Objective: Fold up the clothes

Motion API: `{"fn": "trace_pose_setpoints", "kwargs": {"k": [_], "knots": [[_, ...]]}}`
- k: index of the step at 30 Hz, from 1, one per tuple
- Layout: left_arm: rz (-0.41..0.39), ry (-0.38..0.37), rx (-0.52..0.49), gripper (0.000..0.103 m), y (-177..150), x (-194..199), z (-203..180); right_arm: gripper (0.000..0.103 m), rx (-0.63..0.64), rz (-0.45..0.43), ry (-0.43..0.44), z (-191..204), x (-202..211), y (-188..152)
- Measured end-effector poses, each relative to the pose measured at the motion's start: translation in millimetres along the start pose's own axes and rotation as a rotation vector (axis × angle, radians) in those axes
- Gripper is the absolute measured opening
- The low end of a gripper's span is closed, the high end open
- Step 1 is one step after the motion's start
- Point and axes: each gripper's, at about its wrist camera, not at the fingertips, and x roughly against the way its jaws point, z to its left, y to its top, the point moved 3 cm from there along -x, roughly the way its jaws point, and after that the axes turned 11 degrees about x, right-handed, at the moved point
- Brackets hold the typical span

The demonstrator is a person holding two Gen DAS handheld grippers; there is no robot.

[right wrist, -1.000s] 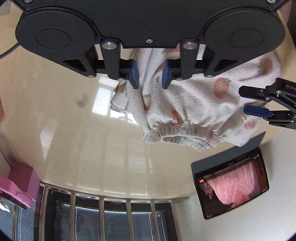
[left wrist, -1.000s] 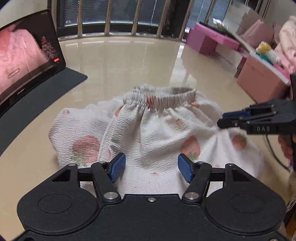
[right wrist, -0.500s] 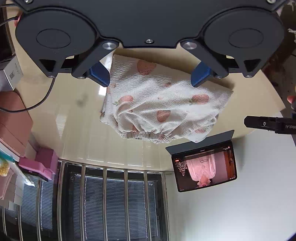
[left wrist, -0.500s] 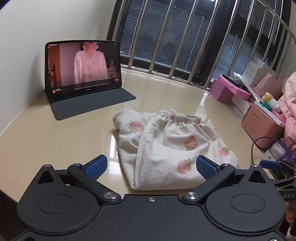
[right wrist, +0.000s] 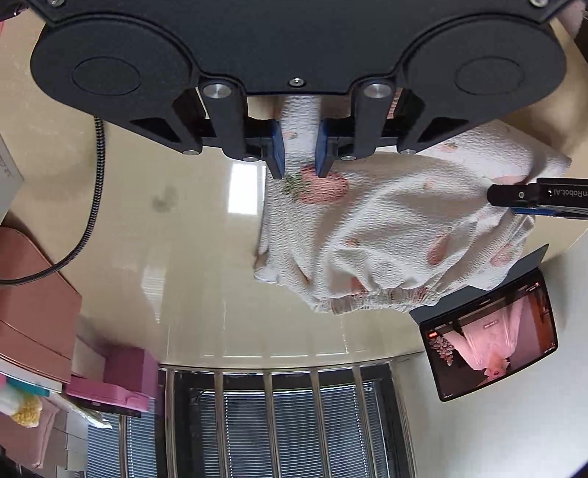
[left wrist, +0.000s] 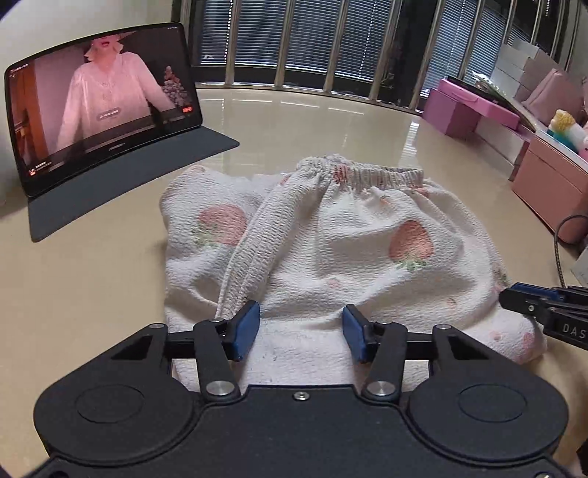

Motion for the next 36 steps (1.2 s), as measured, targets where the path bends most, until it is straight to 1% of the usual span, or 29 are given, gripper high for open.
{"fn": "trace_pose_setpoints", "kwargs": {"k": [1, 3, 4, 5, 6, 7, 8, 9, 11, 13, 16, 18, 21, 23, 25, 27, 29, 31, 33, 34, 35, 36], "knots": [[0.000, 0.000, 0.004, 0.050, -0.4, 1.0, 0.0, 0.018, 0.015, 0.003, -0.005, 3.0, 3.0, 0.0], [-0.002, -0.007, 0.035, 0.051, 1.1, 9.4, 1.7, 0.024, 0.041, 0.001, -0.014, 8.7, 11.2, 0.7], [-0.018, -0.017, 0.058, 0.058, 3.1, 19.8, 4.8, 0.028, 0.043, -0.020, -0.013, 11.2, 21.9, 1.9], [-0.042, -0.024, 0.078, 0.066, 4.3, 31.7, 8.3, 0.043, 0.044, -0.046, -0.007, 14.1, 35.7, 2.4], [-0.070, -0.022, 0.091, 0.088, 4.3, 44.6, 11.9, 0.064, 0.045, -0.073, -0.001, 16.9, 49.5, 2.8], [-0.105, -0.007, 0.094, 0.103, 2.5, 59.1, 15.6, 0.074, 0.047, -0.099, 0.006, 19.7, 63.3, 3.3], [-0.140, 0.009, 0.097, 0.103, 0.6, 73.6, 19.2, 0.088, 0.052, -0.124, 0.014, 23.5, 77.4, 2.6], [-0.162, 0.023, 0.095, 0.103, -2.7, 86.8, 22.8, 0.095, 0.066, -0.138, 0.026, 29.3, 89.8, -0.5], [-0.159, 0.045, 0.081, 0.103, -14.0, 108.1, 29.8, 0.096, 0.107, -0.136, 0.053, 41.8, 107.6, -8.1], [-0.127, 0.062, 0.097, 0.103, -26.6, 122.8, 35.5, 0.096, 0.132, -0.121, 0.073, 54.9, 121.8, -18.5], [-0.091, 0.041, 0.127, 0.103, -50.3, 135.9, 38.5, 0.096, 0.171, -0.102, 0.060, 77.0, 129.9, -33.7], [-0.082, 0.034, 0.128, 0.103, -60.5, 138.6, 38.4, 0.096, 0.218, -0.095, 0.050, 91.3, 128.2, -37.7], [-0.070, 0.060, 0.122, 0.103, -66.0, 137.6, 38.2, 0.096, 0.305, -0.092, 0.040, 112.3, 121.7, -39.1], [-0.085, 0.065, 0.129, 0.103, -62.0, 143.3, 42.3, 0.096, 0.388, -0.126, 0.041, 130.3, 117.4, -34.0], [-0.118, 0.096, 0.153, 0.103, -55.1, 151.5, 52.4, 0.095, 0.469, -0.162, 0.063, 151.8, 113.4, -28.1], [-0.152, 0.141, 0.201, 0.103, -48.9, 161.5, 68.7, 0.089, 0.526, -0.200, 0.098, 179.0, 99.6, -16.7], [-0.173, 0.168, 0.254, 0.103, -44.4, 171.6, 87.4, 0.086, 0.575, -0.225, 0.111, 203.7, 81.1, -6.1], [-0.181, 0.168, 0.303, 0.103, -44.0, 180.8, 104.7, 0.079, 0.619, -0.208, 0.121, 227.6, 56.8, 2.9], [-0.184, 0.168, 0.339, 0.103, -45.3, 188.2, 118.7, 0.063, 0.645, -0.183, 0.114, 242.6, 40.6, 7.2], [-0.184, 0.175, 0.343, 0.103, -46.9, 189.9, 123.3, 0.059, 0.653, -0.169, 0.107, 248.0, 34.4, 8.2], [-0.183, 0.181, 0.348, 0.103, -48.5, 191.7, 127.9, 0.053, 0.661, -0.154, 0.099, 253.4, 28.2, 9.3], [-0.183, 0.185, 0.354, 0.103, -49.7, 192.9, 132.1, 0.052, 0.670, -0.140, 0.091, 258.9, 22.0, 10.4]]}}
